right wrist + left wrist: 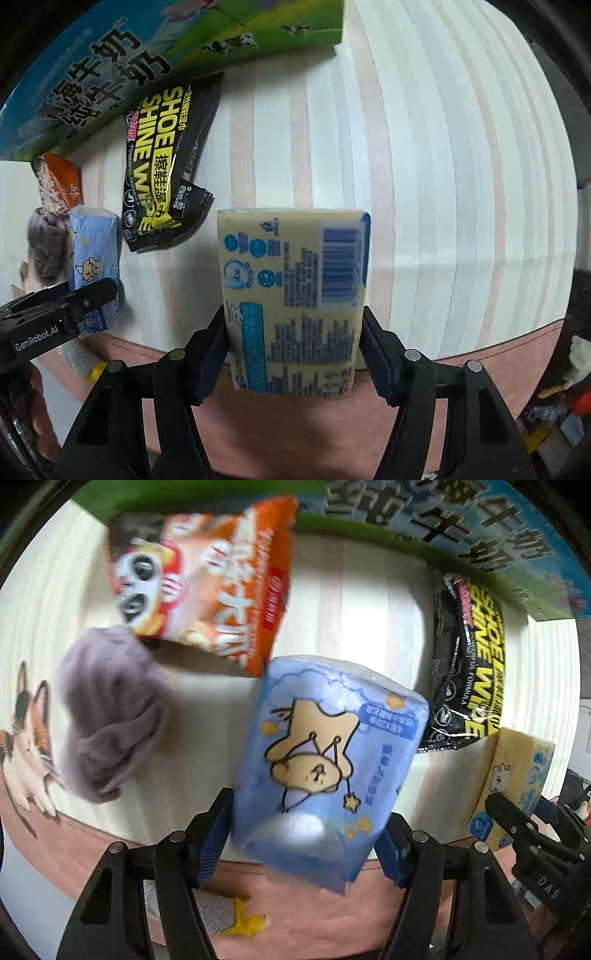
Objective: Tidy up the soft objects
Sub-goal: 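Grasp the blue cat pack with the left tool while the right tool grasps the yellow-white box, then place the blue cat pack in the box with the left tool while the right tool places the yellow-white box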
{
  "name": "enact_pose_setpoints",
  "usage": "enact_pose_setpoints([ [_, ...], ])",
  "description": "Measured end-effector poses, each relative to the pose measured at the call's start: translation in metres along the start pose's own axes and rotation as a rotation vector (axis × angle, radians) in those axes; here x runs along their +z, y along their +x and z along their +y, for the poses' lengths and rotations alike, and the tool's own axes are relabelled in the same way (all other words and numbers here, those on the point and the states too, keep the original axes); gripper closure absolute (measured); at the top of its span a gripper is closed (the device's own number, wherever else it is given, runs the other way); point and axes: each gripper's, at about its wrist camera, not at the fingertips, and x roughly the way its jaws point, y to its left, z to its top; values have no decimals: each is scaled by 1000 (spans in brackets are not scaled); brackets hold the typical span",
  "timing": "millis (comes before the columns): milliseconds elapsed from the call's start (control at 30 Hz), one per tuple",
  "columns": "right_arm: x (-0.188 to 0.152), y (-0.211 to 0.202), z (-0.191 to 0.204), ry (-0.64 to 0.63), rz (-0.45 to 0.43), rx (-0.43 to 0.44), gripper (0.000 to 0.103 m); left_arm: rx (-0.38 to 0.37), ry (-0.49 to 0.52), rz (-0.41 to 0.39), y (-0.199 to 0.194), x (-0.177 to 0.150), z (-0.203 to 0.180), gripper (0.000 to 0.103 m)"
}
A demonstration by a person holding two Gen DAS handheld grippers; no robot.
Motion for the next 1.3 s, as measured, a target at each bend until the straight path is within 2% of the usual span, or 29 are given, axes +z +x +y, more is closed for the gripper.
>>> enact_pose_setpoints([
  [133, 2, 11, 13, -1, 0, -41, 34, 48, 45, -30, 3, 4, -12, 32],
  [233, -4, 13, 15, -2, -21, -51, 35, 45, 36, -44, -4, 10, -19, 47],
  [333, -8, 11, 19, 7, -18, -9, 37, 28, 23, -48, -12, -1, -21, 53],
  [433, -13, -4, 14, 7, -24, 45, 37, 16, 21, -68, -25, -16, -28, 54],
  [567, -25, -51, 22, -12, -58, 167, 37, -63, 16, -131, -76, -32, -28, 54],
  [700, -27, -123, 36, -78, -169, 229, 37, -145, 15, -227, -141, -30, -37, 54],
  [800, -12, -184, 41, -112, -259, 264, 37, -204, 22, -282, -192, -19, -32, 54],
  [900, 27, -234, 50, -148, -324, 277, 37, -239, 23, -324, -233, -2, -5, 54],
  [933, 37, -243, 52, -160, -339, 266, 37, -234, 22, -336, -237, 5, -7, 54],
  [1033, 78, -257, 64, -183, -368, 210, 37, -188, 3, -361, -250, 52, 2, 54],
  [1167, 137, -236, 69, -188, -317, 139, 37, -180, -48, -295, -231, 120, 23, 54],
  [1300, 182, -187, 73, -155, -231, 85, 37, -163, -93, -227, -196, 166, 35, 54],
])
